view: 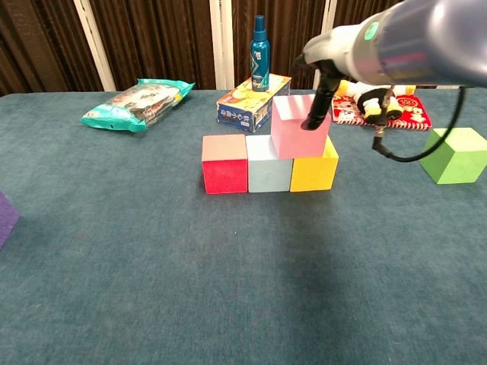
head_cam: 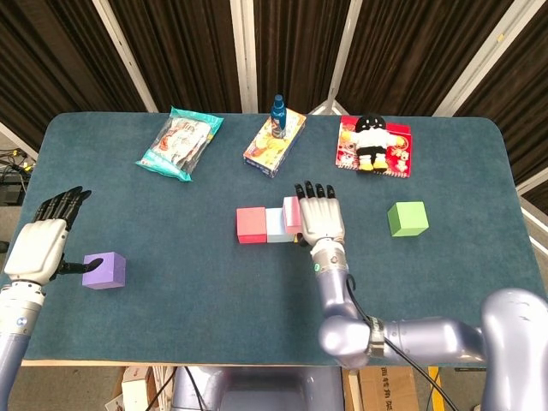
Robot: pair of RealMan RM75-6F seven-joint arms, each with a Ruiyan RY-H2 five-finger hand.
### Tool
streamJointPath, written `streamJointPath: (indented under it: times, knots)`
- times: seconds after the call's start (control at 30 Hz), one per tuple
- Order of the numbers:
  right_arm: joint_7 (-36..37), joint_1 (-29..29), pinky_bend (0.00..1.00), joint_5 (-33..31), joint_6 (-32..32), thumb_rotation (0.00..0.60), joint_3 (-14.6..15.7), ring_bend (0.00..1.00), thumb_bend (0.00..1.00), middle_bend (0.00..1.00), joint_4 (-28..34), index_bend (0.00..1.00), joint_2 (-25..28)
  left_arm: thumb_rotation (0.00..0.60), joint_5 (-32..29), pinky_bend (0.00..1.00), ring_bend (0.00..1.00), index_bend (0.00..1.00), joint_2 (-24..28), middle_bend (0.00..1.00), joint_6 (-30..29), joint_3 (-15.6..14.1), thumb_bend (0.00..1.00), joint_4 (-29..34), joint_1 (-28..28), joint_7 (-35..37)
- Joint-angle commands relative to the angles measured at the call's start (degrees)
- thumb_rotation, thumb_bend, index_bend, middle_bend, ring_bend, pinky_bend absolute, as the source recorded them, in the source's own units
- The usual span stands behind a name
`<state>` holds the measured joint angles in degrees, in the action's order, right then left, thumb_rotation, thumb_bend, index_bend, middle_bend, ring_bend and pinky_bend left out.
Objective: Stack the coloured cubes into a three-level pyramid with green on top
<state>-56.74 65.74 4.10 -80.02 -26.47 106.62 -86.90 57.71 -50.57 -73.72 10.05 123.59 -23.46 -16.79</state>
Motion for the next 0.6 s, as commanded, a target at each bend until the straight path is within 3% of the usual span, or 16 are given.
streamJointPath:
  times: [0.03, 0.17, 0.3, 0.5, 0.6]
  knots:
    - [4.68, -4.67, 0.0, 6.06, -1.72, 0.6, 2.86, 0.0, 0.34, 0.0, 4.52, 0.0, 3.78, 0.6, 0.14, 0.02, 0.0, 0.0, -0.12, 0.0, -0.2, 0.01, 0.11, -0.07, 0.04, -0.05]
    - [11.33, -11.08, 0.0, 15.94, -3.91, 0.6, 7.47, 0.0, 0.34, 0.0, 8.52, 0.0, 7.82, 0.6, 0.46, 0.02, 0.0, 0.0, -0.6, 0.0, -0.54, -0.1, 0.11, -0.43, 0.14, -0.22]
    - [18.96, -19.58, 0.0, 27.26, -6.57, 0.6, 14.9, 0.0, 0.34, 0.0, 10.93, 0.0, 12.51, 0.6, 1.09, 0.02, 0.0, 0.0, -1.54, 0.0, -0.93, -0.36, 0.11, -0.97, 0.17, -0.74]
    - [30.27, -30.51, 0.0, 40.88, -8.83, 0.6, 23.99, 0.0, 0.34, 0.0, 9.69, 0.0, 17.33, 0.6, 1.63, 0.02, 0.0, 0.0, -3.38, 0.0, -1.3, -0.79, 0.11, -1.82, 0.18, -1.48]
    - [34.4, -34.13, 0.0, 45.25, -9.07, 0.6, 26.48, 0.0, 0.34, 0.0, 8.23, 0.0, 19.11, 0.6, 1.65, 0.02, 0.0, 0.0, -4.22, 0.0, -1.32, -1.27, 0.09, -2.05, 0.36, -1.75]
